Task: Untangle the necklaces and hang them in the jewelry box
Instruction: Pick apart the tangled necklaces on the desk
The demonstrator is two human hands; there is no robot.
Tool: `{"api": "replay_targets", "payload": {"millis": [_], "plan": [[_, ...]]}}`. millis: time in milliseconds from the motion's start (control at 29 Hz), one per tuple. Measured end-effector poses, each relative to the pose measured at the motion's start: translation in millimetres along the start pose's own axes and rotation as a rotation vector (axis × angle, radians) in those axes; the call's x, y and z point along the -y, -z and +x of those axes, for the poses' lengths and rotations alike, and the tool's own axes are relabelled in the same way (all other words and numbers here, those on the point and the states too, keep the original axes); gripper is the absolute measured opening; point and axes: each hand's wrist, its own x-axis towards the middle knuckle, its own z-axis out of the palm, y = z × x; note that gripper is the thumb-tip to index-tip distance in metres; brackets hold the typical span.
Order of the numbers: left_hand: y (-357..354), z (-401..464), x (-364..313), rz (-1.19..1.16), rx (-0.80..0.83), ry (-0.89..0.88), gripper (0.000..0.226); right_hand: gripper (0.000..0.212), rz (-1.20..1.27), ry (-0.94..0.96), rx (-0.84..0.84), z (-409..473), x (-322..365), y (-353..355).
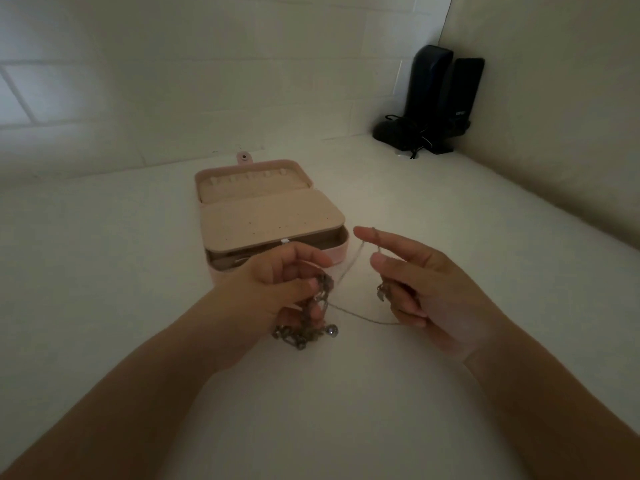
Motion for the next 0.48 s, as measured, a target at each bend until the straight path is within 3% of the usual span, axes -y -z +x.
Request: {"api": "replay_targets", "payload": {"millis": [172,241,310,483], "plan": [[-2,0,0,0.007,-0.021,0.029,0.03,0.066,-0.623,0.141,-0.032,0,-7,-5],[0,0,-1,0.066,-0.039,0.013,0.034,0.072,-0.756,0.147,-0.05,0,-8,-5],[2,0,0,0.222,-0.067,-0.035,0.035,0.077,-0.803,0.132,-0.046,0,-9,-3],[6,-3,2,0.865,-0.12,-0.251,0.025,0.086,-0.857,0.064,-0.002,-1,-7,6]]}}
